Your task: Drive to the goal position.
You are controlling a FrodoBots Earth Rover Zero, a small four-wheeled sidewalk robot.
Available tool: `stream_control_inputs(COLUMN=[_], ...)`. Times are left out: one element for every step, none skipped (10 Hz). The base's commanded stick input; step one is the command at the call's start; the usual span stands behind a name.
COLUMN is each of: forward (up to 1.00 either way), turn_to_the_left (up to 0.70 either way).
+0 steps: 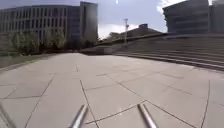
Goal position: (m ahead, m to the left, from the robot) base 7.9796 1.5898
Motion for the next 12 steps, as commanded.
stream_control_inputs(forward=[0.7,0.7,0.7,0.7,0.7,0.7,0.7,0.7,0.7,0.7,0.7,0.7], turn_to_the_left=[0.0,0.0,0.0,0.0,0.0,0.0,0.0,0.0,0.0,0.0,0.0,0.0])
